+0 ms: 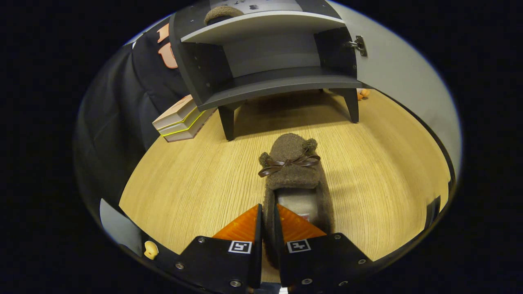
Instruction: Open the shoe cabinet door, grab the shoes and put them into the shoe cabinet, then close the shoe cabinet door.
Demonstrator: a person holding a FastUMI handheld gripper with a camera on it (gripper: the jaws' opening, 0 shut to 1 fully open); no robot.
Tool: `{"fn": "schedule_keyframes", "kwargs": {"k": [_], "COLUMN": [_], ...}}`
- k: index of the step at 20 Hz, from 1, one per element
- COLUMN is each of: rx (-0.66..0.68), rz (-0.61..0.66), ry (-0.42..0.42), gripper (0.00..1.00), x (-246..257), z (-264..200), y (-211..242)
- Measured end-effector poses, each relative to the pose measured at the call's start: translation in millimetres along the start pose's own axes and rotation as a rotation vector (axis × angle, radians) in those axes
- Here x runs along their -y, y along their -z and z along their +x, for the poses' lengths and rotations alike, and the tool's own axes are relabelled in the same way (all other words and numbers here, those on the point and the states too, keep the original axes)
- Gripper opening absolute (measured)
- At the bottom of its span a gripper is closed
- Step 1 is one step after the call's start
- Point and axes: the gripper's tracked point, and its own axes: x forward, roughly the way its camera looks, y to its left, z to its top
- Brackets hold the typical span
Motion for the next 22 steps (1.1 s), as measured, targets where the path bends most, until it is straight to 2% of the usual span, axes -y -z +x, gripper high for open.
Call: {"fn": "schedule_keyframes", "kwargs": {"k": [8,15,22], "rx": [-0.041,0.027,0.045], "rz": [0.048,-0.013,0.010], "ry": [0.057,0.052,0.051], "gripper": [0.14,0.09,0.06], "x": [8,7,9], "z": [20,21,10], "y": [2,1,-5]}}
